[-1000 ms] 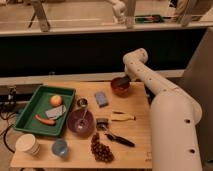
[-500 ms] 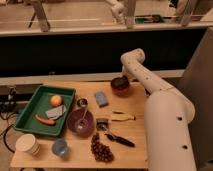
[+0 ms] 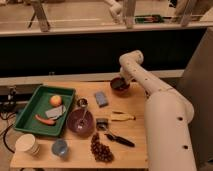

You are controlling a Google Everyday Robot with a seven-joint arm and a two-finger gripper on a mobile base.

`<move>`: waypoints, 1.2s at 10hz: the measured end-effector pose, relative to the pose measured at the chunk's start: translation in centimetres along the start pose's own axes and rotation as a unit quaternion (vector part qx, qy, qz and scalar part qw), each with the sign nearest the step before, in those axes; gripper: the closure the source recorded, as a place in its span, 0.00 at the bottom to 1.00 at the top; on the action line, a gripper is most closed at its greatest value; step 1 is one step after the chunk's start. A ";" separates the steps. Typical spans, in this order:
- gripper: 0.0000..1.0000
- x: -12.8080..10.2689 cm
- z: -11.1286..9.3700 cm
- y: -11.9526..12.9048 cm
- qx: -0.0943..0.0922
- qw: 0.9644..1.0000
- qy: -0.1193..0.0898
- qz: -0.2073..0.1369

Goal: Wipe red bowl with eraser

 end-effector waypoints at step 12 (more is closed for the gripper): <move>1.00 2.9 -4.8 4.1 -0.005 0.998 0.059 0.009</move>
